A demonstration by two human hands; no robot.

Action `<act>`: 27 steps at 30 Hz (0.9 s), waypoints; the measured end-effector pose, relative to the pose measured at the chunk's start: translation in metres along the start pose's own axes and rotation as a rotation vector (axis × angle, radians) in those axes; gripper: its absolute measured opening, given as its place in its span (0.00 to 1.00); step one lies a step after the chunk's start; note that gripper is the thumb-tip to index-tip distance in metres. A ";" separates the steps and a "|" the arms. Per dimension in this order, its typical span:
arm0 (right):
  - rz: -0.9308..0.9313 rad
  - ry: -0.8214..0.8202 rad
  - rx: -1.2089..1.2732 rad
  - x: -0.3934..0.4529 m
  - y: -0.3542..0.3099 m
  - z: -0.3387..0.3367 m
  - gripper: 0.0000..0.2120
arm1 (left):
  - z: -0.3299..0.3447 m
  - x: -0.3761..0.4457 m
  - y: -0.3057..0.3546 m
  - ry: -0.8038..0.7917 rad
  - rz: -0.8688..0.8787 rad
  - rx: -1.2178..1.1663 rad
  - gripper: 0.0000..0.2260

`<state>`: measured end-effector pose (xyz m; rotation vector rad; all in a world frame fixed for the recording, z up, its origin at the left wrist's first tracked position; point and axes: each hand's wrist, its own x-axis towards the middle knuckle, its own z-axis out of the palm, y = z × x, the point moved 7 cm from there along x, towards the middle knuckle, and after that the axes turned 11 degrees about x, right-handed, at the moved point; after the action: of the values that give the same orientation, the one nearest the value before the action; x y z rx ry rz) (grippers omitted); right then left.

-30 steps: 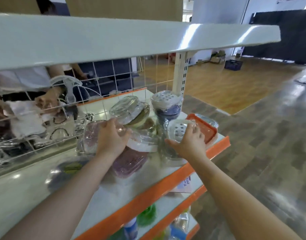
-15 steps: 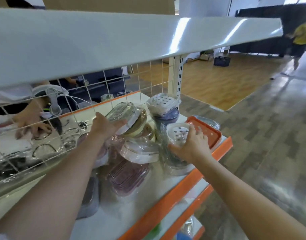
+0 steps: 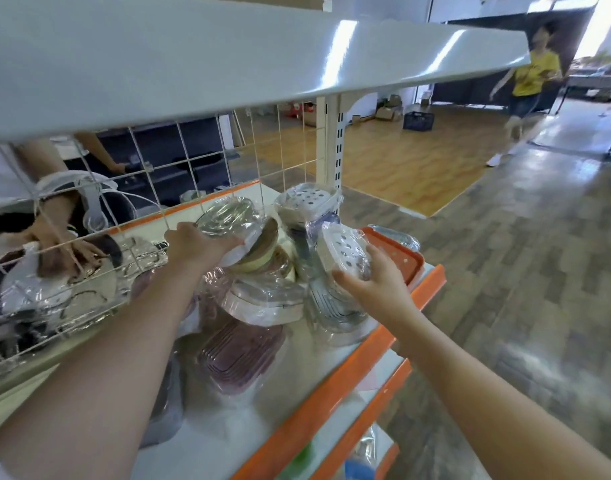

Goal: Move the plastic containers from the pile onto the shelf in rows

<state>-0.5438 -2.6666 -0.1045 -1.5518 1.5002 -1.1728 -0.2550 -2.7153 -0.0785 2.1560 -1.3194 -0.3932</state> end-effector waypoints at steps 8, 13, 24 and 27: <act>0.050 -0.048 0.388 -0.028 -0.001 -0.004 0.29 | -0.010 -0.061 0.018 0.162 0.145 -0.081 0.41; 0.108 -0.047 0.617 -0.052 -0.003 -0.010 0.26 | -0.018 -0.117 0.015 0.239 0.166 -0.188 0.40; 0.386 -0.192 1.077 -0.147 0.006 -0.006 0.13 | 0.012 -0.262 -0.027 0.144 -0.030 -0.527 0.28; 0.394 -0.268 1.038 -0.176 0.007 -0.001 0.15 | 0.010 -0.296 -0.035 0.134 -0.019 -0.563 0.34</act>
<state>-0.5355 -2.4932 -0.1370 -0.6282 0.7292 -1.1505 -0.3738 -2.4449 -0.1212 1.6895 -0.9688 -0.5435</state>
